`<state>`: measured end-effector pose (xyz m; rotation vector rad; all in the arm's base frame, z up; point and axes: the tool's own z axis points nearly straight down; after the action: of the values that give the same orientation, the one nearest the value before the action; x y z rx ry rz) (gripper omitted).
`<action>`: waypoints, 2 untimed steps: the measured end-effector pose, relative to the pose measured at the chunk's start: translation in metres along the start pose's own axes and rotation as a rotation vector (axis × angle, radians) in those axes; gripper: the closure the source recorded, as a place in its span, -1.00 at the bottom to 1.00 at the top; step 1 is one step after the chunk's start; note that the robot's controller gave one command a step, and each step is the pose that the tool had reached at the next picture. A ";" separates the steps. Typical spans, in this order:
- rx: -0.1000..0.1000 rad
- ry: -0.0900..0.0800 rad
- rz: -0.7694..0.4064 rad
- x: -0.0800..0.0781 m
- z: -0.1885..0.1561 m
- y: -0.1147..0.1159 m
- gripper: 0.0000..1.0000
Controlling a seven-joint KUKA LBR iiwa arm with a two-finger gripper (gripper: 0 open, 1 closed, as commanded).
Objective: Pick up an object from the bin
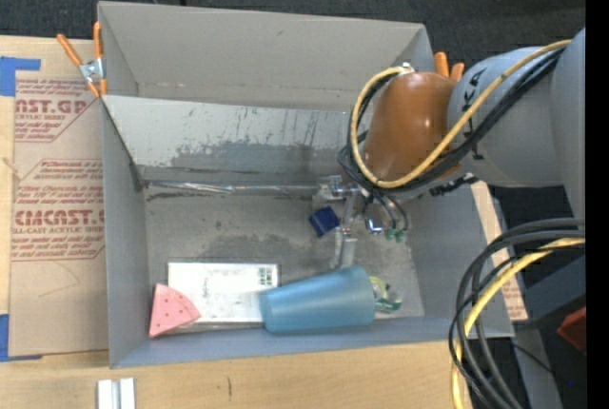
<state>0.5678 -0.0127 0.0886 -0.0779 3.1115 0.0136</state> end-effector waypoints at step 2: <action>-0.008 -0.006 -0.193 -0.011 0.005 -0.017 1.00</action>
Offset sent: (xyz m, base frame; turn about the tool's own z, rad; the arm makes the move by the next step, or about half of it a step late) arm 0.0000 0.0000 0.0000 0.0000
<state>0.5803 -0.0296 0.0838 -0.3761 3.0832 0.0221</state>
